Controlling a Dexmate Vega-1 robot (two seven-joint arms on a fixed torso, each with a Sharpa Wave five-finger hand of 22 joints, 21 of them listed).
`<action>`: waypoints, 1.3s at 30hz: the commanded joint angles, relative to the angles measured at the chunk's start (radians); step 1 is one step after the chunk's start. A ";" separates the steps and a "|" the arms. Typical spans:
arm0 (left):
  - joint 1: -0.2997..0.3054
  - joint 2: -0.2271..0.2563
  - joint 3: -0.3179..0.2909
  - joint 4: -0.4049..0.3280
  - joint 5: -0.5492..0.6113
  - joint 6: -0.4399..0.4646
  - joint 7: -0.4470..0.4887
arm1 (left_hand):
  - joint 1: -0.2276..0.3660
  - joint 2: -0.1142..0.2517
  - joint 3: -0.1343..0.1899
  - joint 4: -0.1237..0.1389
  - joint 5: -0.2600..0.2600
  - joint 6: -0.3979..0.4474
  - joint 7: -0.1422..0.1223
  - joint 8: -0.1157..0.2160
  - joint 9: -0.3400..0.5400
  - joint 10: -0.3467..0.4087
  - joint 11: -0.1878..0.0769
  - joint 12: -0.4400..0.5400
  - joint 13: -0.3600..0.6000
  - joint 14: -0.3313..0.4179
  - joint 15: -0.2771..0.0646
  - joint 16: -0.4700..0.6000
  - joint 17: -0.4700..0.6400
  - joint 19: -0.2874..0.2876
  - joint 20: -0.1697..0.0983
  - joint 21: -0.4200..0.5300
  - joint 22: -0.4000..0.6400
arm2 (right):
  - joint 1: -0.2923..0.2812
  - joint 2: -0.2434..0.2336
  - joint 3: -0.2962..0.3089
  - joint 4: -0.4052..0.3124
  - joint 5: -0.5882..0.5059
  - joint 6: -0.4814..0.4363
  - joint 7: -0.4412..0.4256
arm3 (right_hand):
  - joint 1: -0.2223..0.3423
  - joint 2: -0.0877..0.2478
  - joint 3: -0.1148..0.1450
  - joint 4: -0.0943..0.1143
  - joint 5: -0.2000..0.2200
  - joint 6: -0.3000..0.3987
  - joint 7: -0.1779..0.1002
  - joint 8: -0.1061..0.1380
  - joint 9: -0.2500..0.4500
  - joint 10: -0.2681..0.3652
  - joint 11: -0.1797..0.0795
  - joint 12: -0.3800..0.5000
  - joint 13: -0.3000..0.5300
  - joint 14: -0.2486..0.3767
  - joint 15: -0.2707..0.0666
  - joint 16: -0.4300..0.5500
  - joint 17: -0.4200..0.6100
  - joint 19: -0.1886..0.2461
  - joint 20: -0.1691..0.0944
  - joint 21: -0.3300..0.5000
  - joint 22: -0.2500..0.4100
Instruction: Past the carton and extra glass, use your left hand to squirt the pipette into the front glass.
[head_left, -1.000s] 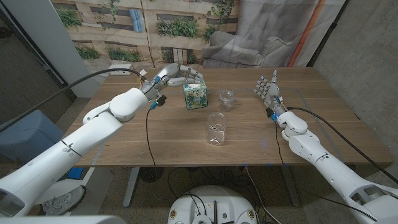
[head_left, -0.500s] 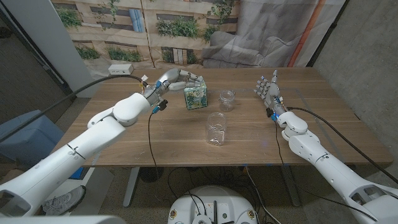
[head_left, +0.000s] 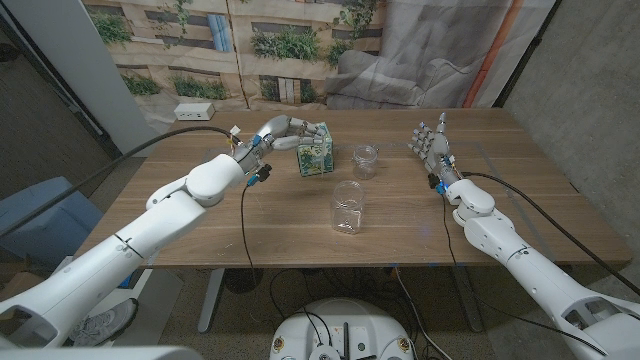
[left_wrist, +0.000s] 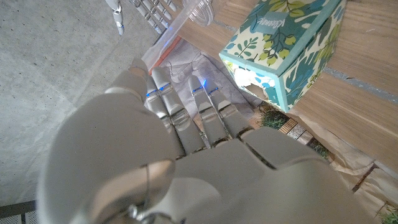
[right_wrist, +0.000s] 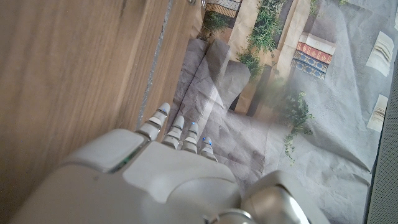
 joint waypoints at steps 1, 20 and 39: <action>-0.003 -0.011 0.010 0.023 -0.001 -0.012 0.007 | 0.005 0.010 0.010 -0.002 0.003 0.018 0.002 0.008 0.002 0.015 -0.003 0.009 0.002 0.010 -0.139 0.004 0.003 0.007 -0.003 0.003 0.002 | 0.000 0.000 0.000 -0.001 0.000 0.000 0.000 | 0.000 0.058 -0.008 -0.001 0.005 0.001 -0.009 0.006 0.002 0.000 0.001 0.004 0.003 -0.008 -0.083 0.006 0.004 0.006 0.001 0.005 0.005; -0.006 -0.023 0.021 0.041 0.005 -0.006 0.018 | 0.040 0.026 0.021 -0.012 0.003 0.061 0.003 0.021 0.002 0.074 -0.002 0.029 0.004 0.060 -0.156 0.018 0.009 0.031 -0.014 0.011 0.002 | 0.000 0.000 0.000 0.000 0.000 0.000 0.000 | 0.000 0.058 -0.008 -0.001 0.005 0.002 -0.009 0.007 0.002 -0.001 -0.002 0.003 0.003 -0.008 -0.082 0.006 0.004 0.006 0.001 0.006 0.005; -0.006 -0.028 0.029 0.042 0.013 -0.004 0.026 | 0.085 0.027 0.023 -0.017 -0.001 0.115 0.016 0.036 0.004 0.136 0.000 0.046 0.005 0.126 -0.169 0.032 0.015 0.046 -0.029 0.017 0.002 | 0.000 -0.002 0.000 0.000 0.002 -0.001 0.007 | 0.000 0.058 -0.008 -0.001 0.005 0.002 -0.009 0.007 0.002 -0.002 -0.003 0.003 0.003 -0.008 -0.083 0.006 0.004 0.006 0.000 0.005 0.005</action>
